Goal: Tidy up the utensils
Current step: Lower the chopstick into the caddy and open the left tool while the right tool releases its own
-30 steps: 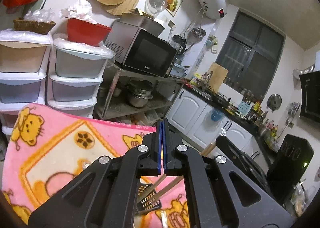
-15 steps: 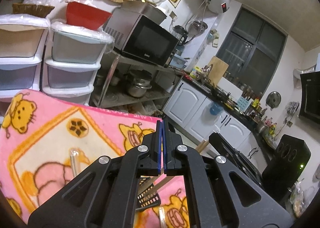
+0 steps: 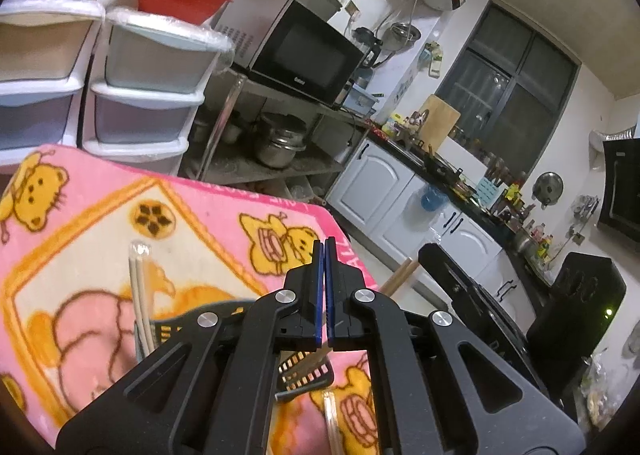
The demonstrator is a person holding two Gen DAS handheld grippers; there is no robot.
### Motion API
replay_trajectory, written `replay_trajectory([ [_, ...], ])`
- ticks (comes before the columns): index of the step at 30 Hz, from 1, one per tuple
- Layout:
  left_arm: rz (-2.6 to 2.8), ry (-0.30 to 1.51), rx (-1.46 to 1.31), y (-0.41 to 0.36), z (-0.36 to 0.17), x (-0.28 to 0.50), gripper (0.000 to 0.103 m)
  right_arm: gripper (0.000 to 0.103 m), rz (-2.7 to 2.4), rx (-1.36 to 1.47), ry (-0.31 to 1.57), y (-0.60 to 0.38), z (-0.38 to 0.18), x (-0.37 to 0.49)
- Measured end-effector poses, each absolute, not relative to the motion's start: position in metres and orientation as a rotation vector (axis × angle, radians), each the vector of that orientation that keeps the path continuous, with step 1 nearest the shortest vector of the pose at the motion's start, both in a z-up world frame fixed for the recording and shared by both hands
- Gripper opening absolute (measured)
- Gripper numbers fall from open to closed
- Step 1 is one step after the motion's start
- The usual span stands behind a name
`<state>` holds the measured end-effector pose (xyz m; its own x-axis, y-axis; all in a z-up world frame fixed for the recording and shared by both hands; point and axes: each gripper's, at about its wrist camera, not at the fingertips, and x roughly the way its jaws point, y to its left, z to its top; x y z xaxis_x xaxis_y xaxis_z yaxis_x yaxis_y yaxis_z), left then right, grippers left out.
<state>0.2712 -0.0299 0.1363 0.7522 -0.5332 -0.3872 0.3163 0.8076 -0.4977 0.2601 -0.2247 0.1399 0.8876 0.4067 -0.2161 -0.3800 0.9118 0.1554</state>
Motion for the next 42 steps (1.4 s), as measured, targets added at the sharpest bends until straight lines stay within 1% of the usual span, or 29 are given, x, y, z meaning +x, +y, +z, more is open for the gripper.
replay_trajectory([
  [23, -0.353, 0.55, -0.359, -0.009, 0.111, 0.252, 0.0, 0.006, 0.405, 0.174, 0.344, -0.231, 0.106, 0.257],
  [25, -0.344, 0.555, -0.359, -0.006, 0.108, 0.251, 0.0, 0.008, 0.403, 0.18, 0.356, -0.233, 0.103, 0.257],
  [27, -0.333, 0.56, -0.356, -0.004, 0.105, 0.25, 0.0, 0.014, 0.4, 0.186, 0.362, -0.236, 0.101, 0.256],
  [31, -0.323, 0.568, -0.349, -0.003, 0.103, 0.247, 0.0, 0.015, 0.39, 0.191, 0.373, -0.24, 0.098, 0.253],
  [36, -0.321, 0.582, -0.354, 0.002, 0.098, 0.243, 0.0, 0.022, 0.385, 0.194, 0.393, -0.245, 0.096, 0.248],
  [42, -0.317, 0.585, -0.357, 0.008, 0.095, 0.237, 0.009, 0.031, 0.372, 0.165, 0.431, -0.248, 0.092, 0.242],
])
